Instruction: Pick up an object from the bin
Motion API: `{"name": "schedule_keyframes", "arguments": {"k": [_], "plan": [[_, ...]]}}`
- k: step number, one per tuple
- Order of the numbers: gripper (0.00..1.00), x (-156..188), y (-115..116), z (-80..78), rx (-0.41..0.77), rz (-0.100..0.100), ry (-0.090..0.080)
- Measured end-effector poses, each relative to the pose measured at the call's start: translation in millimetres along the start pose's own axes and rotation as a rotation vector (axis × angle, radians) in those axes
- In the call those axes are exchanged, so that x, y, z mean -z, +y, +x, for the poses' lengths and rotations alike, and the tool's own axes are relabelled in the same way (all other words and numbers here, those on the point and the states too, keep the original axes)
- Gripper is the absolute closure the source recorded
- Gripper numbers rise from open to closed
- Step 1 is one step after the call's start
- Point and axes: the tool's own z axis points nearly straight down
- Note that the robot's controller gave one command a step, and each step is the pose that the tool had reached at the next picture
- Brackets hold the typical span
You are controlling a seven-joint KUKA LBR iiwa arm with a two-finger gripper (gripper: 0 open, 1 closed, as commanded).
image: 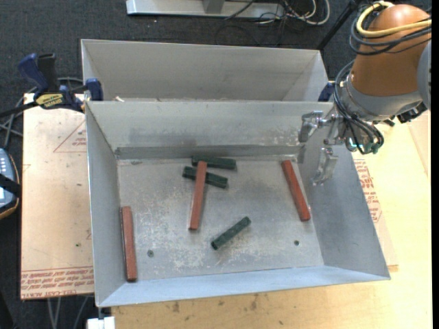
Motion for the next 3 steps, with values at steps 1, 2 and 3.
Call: {"name": "schedule_keyframes", "arguments": {"k": [1, 2, 3], "plan": [[0.0, 4.5, 0.3, -1.4, 0.002, 0.001, -0.007], [0.0, -29.0, 37.1, 1.1, 0.046, 0.005, -0.014], [0.0, -73.6, 73.1, 8.2, 0.012, -0.001, -0.008]]}}
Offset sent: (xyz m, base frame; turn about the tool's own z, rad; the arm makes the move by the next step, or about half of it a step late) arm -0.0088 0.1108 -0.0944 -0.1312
